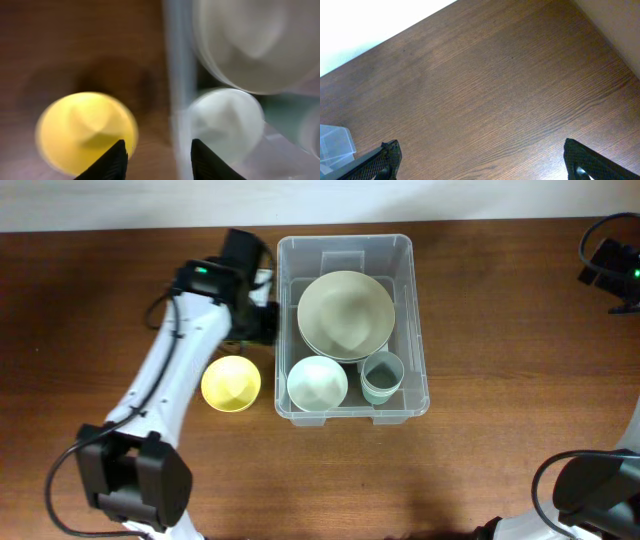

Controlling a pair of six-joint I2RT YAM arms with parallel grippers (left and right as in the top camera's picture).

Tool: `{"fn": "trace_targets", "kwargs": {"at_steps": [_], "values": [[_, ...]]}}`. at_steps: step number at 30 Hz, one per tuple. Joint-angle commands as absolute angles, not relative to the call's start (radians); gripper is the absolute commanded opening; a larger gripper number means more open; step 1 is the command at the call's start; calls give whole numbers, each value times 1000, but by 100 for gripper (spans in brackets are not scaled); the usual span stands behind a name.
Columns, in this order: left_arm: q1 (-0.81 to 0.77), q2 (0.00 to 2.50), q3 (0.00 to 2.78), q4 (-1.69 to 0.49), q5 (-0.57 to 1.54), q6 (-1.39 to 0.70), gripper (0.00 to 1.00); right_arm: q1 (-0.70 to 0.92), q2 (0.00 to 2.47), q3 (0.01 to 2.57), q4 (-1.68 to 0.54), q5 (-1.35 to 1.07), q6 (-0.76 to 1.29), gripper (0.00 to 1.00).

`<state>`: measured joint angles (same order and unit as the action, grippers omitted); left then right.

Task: Pack container
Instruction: 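Move the left gripper to the yellow bowl and grasp its rim, then carry the yellow bowl with the left gripper onto the white bowl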

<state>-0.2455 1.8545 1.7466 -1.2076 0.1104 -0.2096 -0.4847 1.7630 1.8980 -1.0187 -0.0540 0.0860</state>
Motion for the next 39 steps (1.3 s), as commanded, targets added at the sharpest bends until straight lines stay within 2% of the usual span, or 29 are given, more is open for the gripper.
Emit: {"fn": "trace_targets", "kwargs": {"at_steps": [1,5,8,19,23,29,30,32,34,36,39], "values": [[-134,1788,1766,-1238,81,-229,43,-485,1762,1901,-1018,-56,85,99],[-50,1789,1729,-1331,81,-247,45,-485,1762,1901,-1018,-56,85,99],[-27,1789,1642,-1309,71,-268,47,-485,1762,1901,-1018,-56,85,99],[30,1789,1313,-1022,108,-330,49,-485,1762,1901,-1018,-56,85,99],[29,1792,1219,-921,108,-348,56,-485,1762,1901,-1018,-56,85,99],[29,1807,1091,-776,108,-356,55,-485,1762,1900,-1018,-56,85,99],[29,1808,1081,-762,107,-356,52,-485,1762,1901,-1018,-56,85,99],[29,1814,1053,-725,108,-356,40,-485,1762,1901,-1018,-56,85,99],[29,1815,1050,-716,108,-355,21,-485,1762,1901,-1018,-56,85,99],[29,1814,1060,-710,108,-356,9,-485,1762,1901,-1018,-56,85,99],[32,1804,1119,-725,107,-355,3,-485,1762,1901,-1018,-56,85,99]]}}
